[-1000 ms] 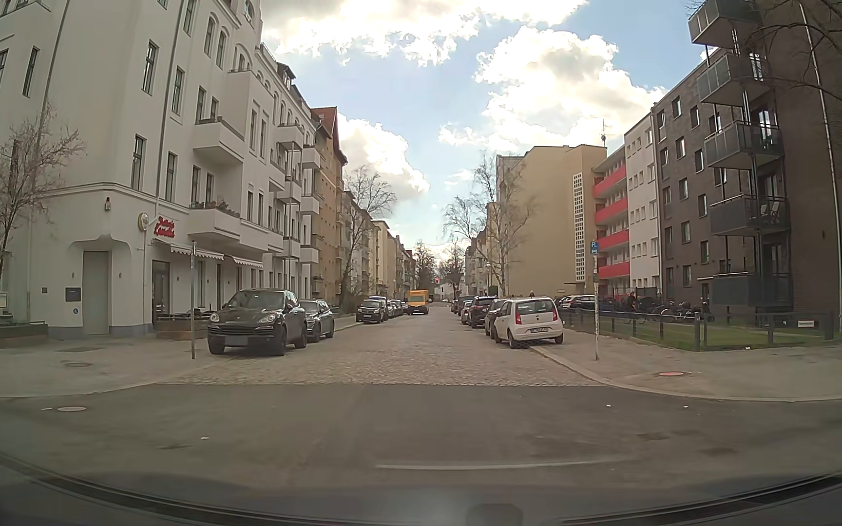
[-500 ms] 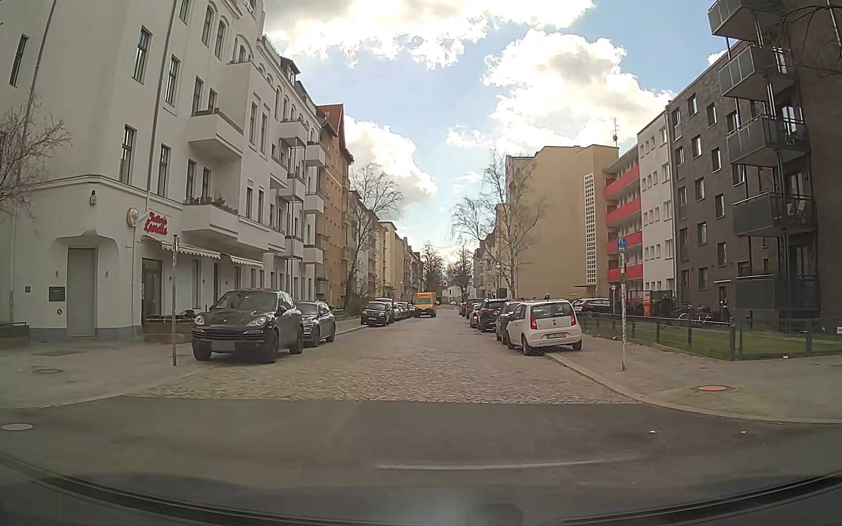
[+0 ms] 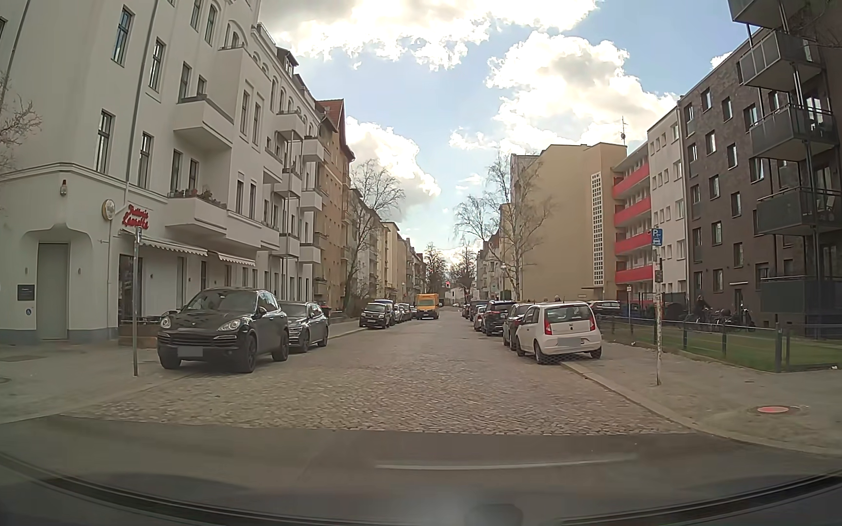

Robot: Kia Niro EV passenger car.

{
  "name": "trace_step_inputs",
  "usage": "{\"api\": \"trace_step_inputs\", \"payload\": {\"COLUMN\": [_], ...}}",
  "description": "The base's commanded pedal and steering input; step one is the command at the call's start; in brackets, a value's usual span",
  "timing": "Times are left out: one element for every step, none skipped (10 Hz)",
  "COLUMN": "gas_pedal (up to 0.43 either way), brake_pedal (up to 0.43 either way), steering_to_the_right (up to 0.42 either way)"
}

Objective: Follow the waypoints while adhering to traffic rules and regulations

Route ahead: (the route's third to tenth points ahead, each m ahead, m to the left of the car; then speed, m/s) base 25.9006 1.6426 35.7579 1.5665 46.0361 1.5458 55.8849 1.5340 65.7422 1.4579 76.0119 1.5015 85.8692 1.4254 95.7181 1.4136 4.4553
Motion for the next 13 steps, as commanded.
{"api": "trace_step_inputs", "payload": {"gas_pedal": [0.220,0.209,0.177,0.150,0.118,0.118,0.098,0.098,0.098,0.098,0.087,0.087,0.079], "brake_pedal": [0.030,0.030,0.030,0.030,0.030,0.030,0.030,0.030,0.030,0.030,0.030,0.030,0.037], "steering_to_the_right": [-0.004,-0.003,-0.003,-0.001,0.000,-0.003,-0.007,-0.009,-0.009,-0.007,-0.007,-0.009,-0.009]}}
